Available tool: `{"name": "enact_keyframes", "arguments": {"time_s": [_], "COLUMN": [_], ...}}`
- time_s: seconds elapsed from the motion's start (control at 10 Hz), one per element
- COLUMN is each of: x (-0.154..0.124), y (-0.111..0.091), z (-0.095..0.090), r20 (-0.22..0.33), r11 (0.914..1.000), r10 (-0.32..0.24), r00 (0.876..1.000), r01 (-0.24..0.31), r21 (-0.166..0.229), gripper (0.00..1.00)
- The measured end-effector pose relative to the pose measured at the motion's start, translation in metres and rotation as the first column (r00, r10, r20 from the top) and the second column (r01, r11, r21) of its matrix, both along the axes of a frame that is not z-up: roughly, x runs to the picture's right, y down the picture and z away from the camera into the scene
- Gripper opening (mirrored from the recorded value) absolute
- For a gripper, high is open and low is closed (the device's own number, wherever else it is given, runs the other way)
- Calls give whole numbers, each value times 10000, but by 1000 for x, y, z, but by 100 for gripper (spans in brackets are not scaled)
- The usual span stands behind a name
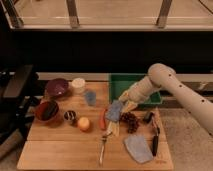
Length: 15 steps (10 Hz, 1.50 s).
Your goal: Place sponge in plastic cup
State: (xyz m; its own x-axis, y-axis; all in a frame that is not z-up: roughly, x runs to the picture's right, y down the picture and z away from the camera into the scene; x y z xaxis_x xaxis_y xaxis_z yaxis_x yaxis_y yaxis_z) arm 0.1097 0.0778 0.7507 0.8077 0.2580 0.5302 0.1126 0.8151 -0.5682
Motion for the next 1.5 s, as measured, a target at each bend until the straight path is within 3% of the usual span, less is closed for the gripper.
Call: {"name": "enact_keyframes", "arguments": {"time_s": [0.1, 0.4, 0.5, 0.8, 0.9, 1.5], "x": [3, -5, -8, -38, -57, -54], "y": [-8, -50, -71, -110, -115, -115], "z": [6, 9, 10, 19, 23, 23], "r20": [-121, -280, -322, -35, 319, 295], "r11": [9999, 9958, 9913, 9763, 9737, 9727], "r10": [61, 102, 87, -32, -177, -138], "r00": [9999, 9996, 9994, 10000, 9993, 9995], "r01": [-60, -76, -44, 39, 100, 66], "r21": [101, 910, 1318, 2164, 2277, 2321], "gripper": [0, 0, 0, 0, 0, 0]}}
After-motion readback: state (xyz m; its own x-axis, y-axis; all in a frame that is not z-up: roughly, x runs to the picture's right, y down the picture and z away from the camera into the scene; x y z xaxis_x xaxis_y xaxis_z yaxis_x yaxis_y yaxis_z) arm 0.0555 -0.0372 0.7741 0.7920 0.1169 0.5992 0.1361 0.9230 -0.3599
